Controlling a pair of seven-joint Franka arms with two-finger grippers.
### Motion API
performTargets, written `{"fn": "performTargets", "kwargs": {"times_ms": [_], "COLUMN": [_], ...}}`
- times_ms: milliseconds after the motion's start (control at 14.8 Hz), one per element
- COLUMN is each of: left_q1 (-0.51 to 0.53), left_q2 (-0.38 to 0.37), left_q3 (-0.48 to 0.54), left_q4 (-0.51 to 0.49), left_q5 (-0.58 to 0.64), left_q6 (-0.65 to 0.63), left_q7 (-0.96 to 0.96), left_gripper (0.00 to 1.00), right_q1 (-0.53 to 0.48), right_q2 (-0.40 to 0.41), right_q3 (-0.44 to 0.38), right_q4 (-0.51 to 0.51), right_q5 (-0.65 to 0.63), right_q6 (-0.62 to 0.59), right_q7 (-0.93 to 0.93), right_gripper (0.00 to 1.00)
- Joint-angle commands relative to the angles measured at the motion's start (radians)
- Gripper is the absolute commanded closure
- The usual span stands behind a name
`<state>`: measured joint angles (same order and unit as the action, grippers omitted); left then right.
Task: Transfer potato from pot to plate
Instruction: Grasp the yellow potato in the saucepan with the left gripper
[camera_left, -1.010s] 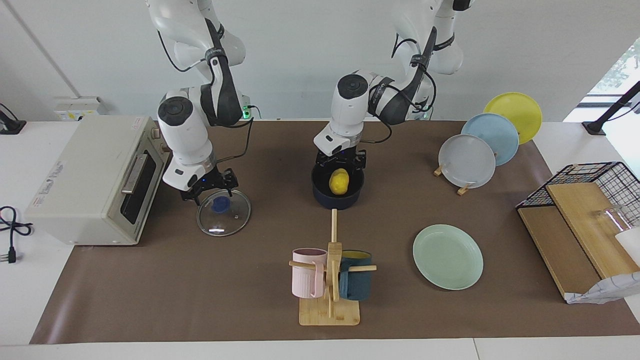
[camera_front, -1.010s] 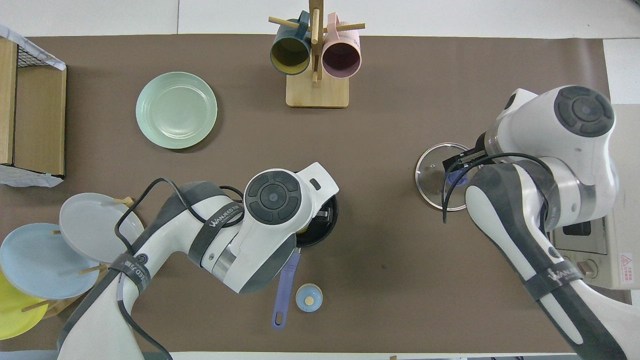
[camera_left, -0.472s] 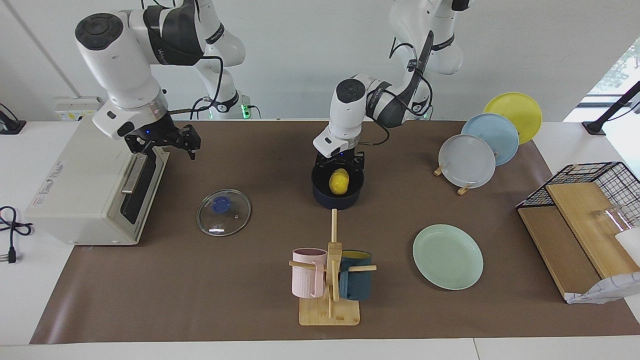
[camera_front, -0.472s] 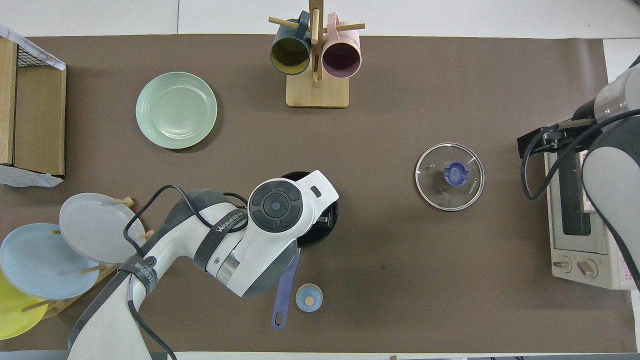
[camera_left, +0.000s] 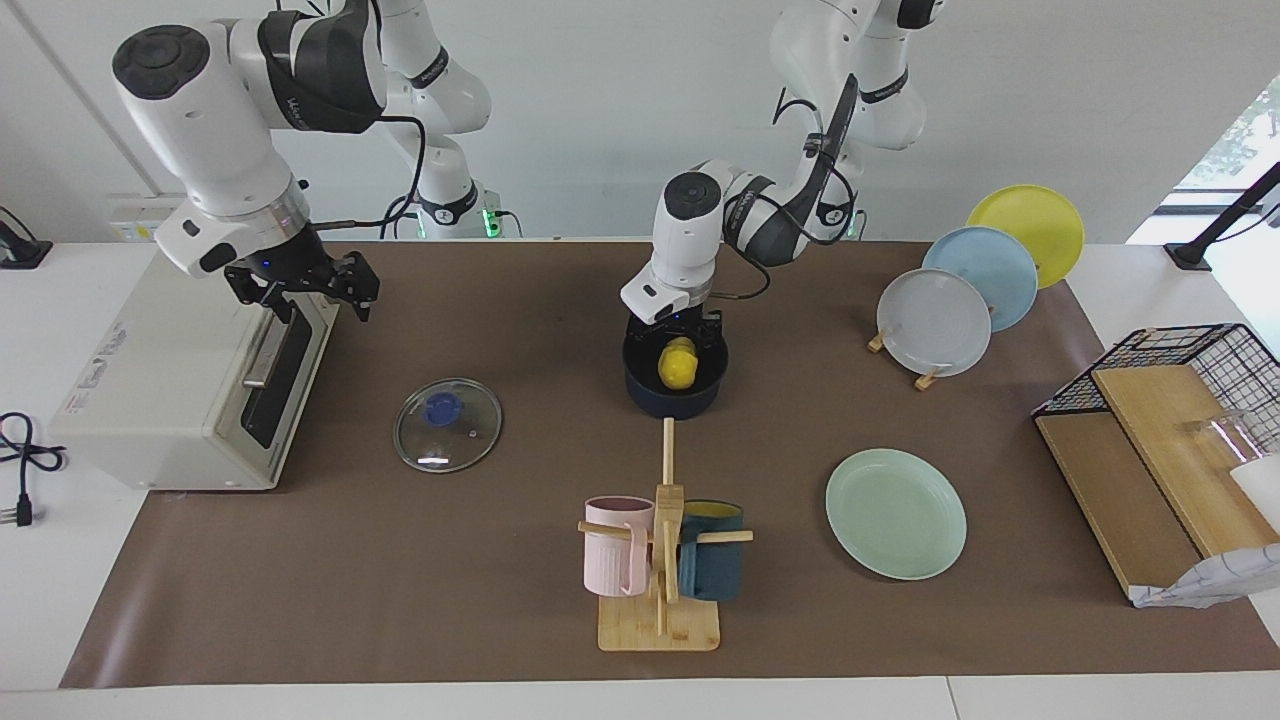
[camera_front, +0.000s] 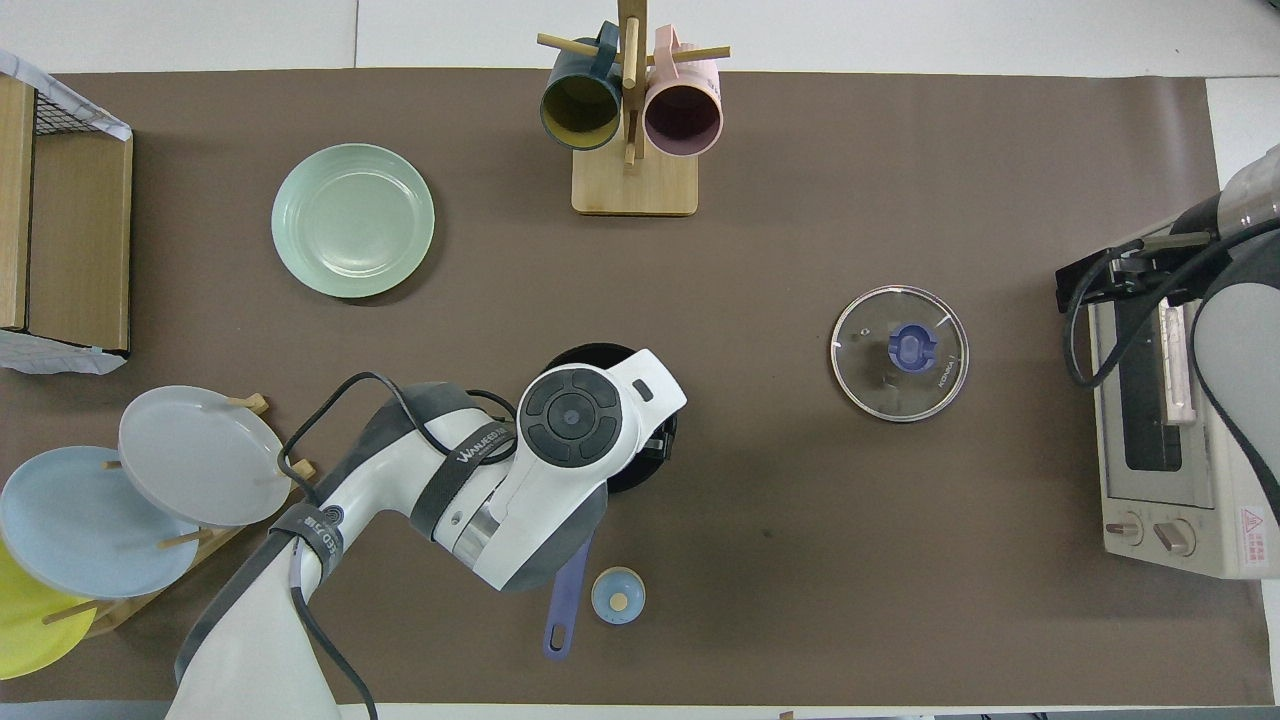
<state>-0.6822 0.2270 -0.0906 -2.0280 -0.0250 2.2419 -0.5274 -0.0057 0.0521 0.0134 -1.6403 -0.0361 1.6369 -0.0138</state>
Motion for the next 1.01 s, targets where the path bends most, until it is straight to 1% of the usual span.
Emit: {"fn": "performTargets", "kwargs": {"times_ms": [0, 202, 269, 337, 404, 539, 674, 808, 876, 943], "left_q1": [-0.025, -0.037, -0.039, -0.039, -0.037, -0.037, -0.037, -0.036, -0.036, -0.034], "left_q2": [-0.001, 0.011, 0.011, 0.011, 0.012, 0.012, 0.018, 0.018, 0.018, 0.018], "left_q3": [0.019, 0.019, 0.019, 0.019, 0.019, 0.019, 0.019, 0.019, 0.019, 0.019], "left_q4": [-0.014, -0.014, -0.015, -0.014, -0.014, -0.011, -0.003, 0.002, 0.005, 0.012], "left_q5": [0.014, 0.016, 0.016, 0.016, 0.016, 0.016, 0.016, 0.016, 0.016, 0.016], "left_q6": [0.025, 0.025, 0.025, 0.025, 0.025, 0.025, 0.027, 0.027, 0.027, 0.025], "left_q7": [-0.023, -0.023, -0.025, -0.031, -0.034, -0.036, -0.036, -0.036, -0.036, -0.036], "left_gripper": [0.00, 0.00, 0.02, 0.12, 0.28, 0.56, 0.77, 0.90, 0.94, 0.96], "right_q1": [0.009, 0.016, 0.018, 0.016, 0.010, -0.005, -0.005, -0.004, -0.007, -0.011], "right_q2": [-0.024, -0.018, -0.017, -0.014, -0.014, -0.015, -0.020, -0.026, -0.026, -0.026], "right_q3": [-0.003, -0.009, -0.009, -0.009, -0.007, -0.009, -0.007, -0.007, -0.007, -0.007], "right_q4": [-0.003, 0.005, 0.008, 0.013, 0.013, 0.008, 0.010, 0.010, 0.008, 0.008], "right_q5": [0.018, 0.002, 0.004, 0.005, 0.010, 0.019, 0.018, 0.016, 0.018, 0.018], "right_q6": [-0.043, -0.035, -0.032, -0.032, -0.035, -0.042, -0.028, 0.024, 0.029, 0.029], "right_q7": [0.012, 0.023, 0.028, 0.028, 0.028, 0.028, 0.029, 0.029, 0.029, 0.028], "right_gripper": [0.00, 0.00, 0.00, 0.00, 0.00, 0.00, 0.00, 0.00, 0.00, 0.00]}}
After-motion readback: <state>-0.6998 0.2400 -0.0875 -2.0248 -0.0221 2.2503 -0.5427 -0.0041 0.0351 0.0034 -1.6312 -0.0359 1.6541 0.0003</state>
